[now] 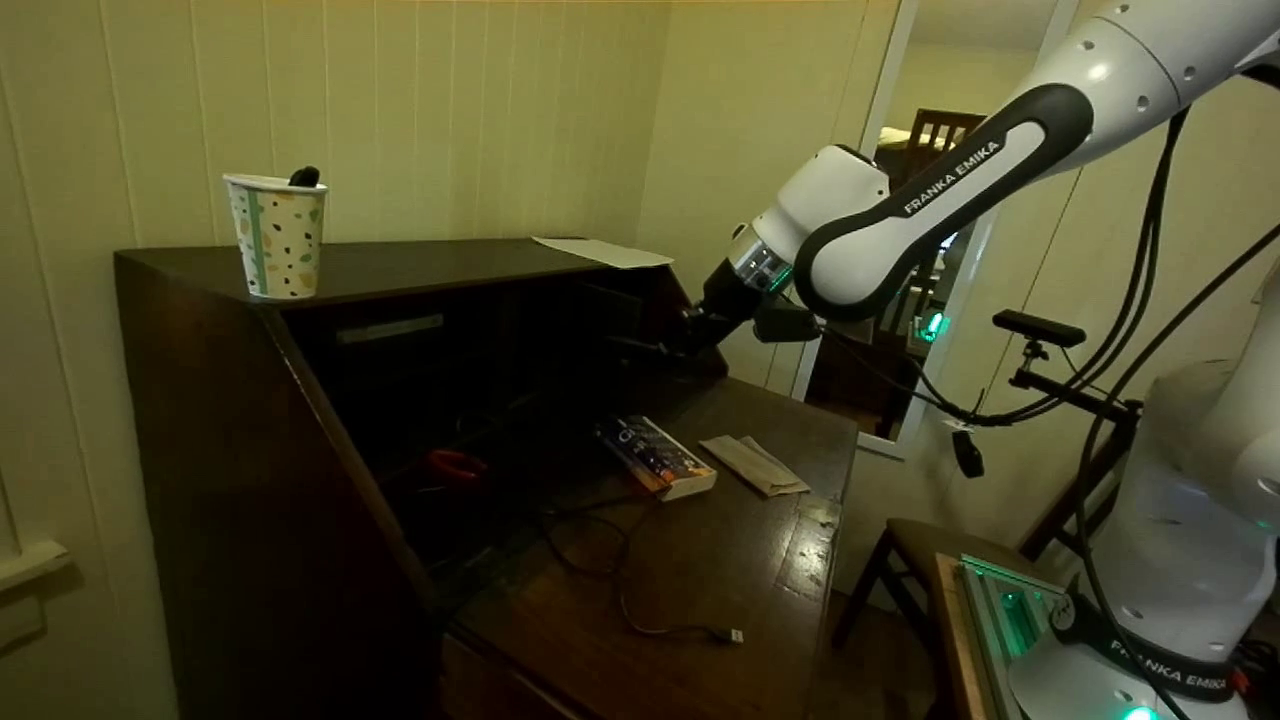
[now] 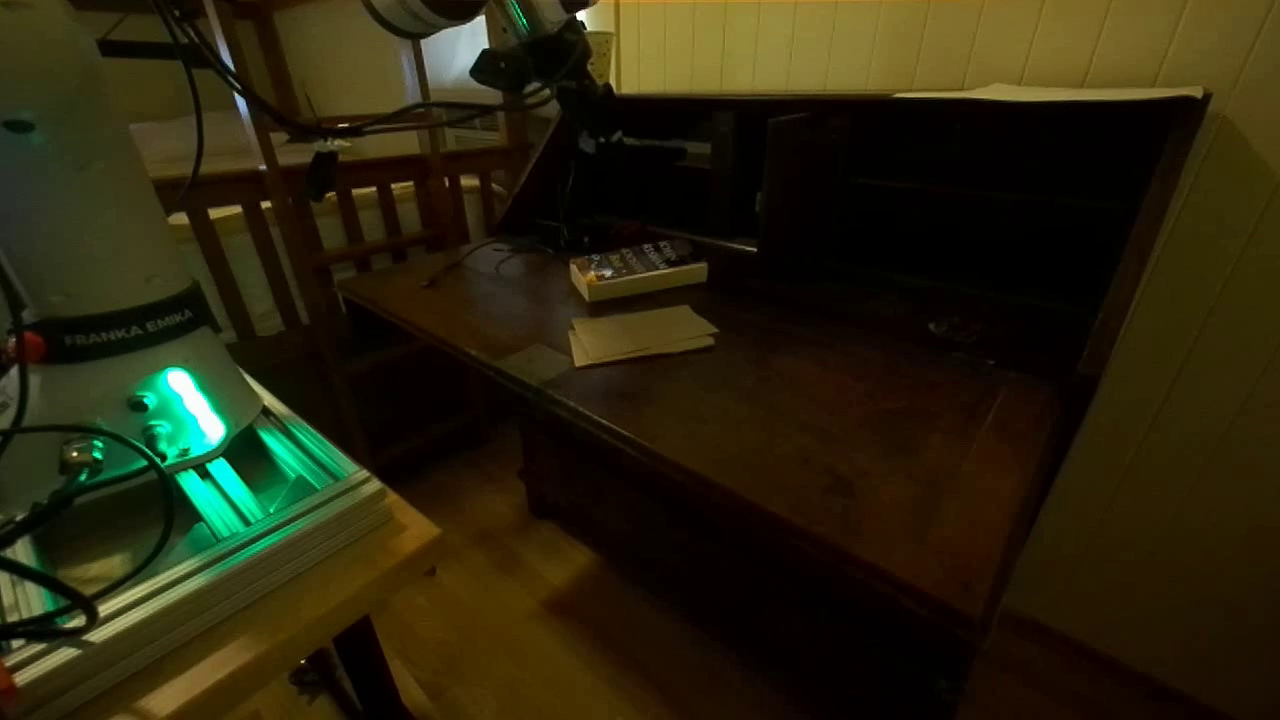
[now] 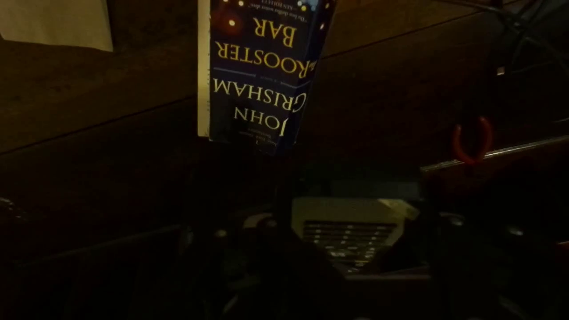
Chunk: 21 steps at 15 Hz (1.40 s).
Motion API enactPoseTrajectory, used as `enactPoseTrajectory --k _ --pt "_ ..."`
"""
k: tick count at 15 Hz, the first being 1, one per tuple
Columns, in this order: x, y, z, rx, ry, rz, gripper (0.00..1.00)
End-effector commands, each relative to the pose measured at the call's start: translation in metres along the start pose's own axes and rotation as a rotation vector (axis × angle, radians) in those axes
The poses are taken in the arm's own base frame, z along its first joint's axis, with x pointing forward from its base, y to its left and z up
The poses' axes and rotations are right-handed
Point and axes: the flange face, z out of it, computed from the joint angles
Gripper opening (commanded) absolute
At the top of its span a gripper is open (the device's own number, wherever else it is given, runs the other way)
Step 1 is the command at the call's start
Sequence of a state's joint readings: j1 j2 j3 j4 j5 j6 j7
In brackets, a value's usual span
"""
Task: Put the remote control on the middle shelf of the cabinet.
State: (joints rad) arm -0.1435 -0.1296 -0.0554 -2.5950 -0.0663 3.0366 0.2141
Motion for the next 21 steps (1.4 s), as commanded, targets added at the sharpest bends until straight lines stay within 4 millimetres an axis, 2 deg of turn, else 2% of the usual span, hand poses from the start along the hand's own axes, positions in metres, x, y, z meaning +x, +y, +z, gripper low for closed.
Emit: enactPoseTrajectory --k 1,6,9,11,12,13,15,16,19,21 --pt "0.030 -0.003 0.014 -0.021 0.024 -0.035 0.36" --pt "0.079 0.004 0.055 -0.047 0.053 -0.121 0.36" --pt "0.089 -0.002 0.087 -0.036 0.030 -0.164 0.36" --pt "0.095 0.013 0.107 -0.083 0.026 -0.215 0.36" --pt "0.098 0.022 0.110 -0.106 0.006 -0.226 0.36" --pt "0.083 0.009 0.099 -0.065 0.006 -0.186 0.61" --pt "0.087 0.024 0.112 -0.092 0.000 -0.196 0.61" --pt "0.090 0.031 0.107 -0.124 0.014 -0.228 0.36" --pt "0.091 0.047 0.116 -0.206 0.058 -0.359 0.36" --pt "0.090 0.049 0.124 -0.230 0.095 -0.420 0.36"
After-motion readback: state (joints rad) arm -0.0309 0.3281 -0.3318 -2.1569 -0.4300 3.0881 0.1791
